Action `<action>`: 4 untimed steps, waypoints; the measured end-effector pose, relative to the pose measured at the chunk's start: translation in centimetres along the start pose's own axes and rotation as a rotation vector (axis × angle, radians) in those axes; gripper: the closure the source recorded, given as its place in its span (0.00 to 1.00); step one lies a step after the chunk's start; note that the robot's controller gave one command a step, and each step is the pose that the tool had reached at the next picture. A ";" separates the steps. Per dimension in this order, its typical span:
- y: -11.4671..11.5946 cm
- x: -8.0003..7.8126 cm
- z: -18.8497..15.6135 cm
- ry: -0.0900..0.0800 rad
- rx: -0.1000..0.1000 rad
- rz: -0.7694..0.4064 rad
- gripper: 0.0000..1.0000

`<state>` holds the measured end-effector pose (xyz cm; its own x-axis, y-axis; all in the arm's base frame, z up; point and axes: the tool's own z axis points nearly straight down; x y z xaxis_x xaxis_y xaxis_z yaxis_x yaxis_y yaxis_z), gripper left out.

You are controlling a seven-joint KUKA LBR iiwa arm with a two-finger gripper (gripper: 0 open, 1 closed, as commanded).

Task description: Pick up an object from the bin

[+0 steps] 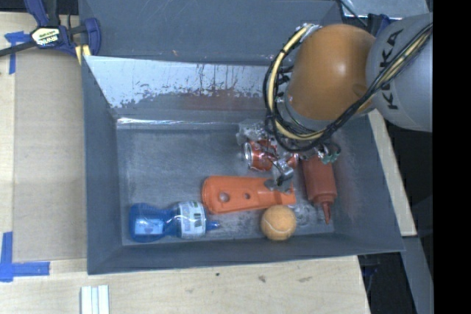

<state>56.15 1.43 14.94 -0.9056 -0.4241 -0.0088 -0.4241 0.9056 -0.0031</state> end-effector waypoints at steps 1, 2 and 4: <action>-0.4 -0.6 -3.1 -0.007 0.001 0.096 0.00; 1.0 -0.5 0.5 -0.002 0.000 -0.042 1.00; 3.0 -0.9 -6.7 -0.012 0.004 -0.151 1.00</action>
Offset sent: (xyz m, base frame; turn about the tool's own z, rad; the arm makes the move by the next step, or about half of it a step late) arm -0.0005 0.0116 -0.0051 -0.0456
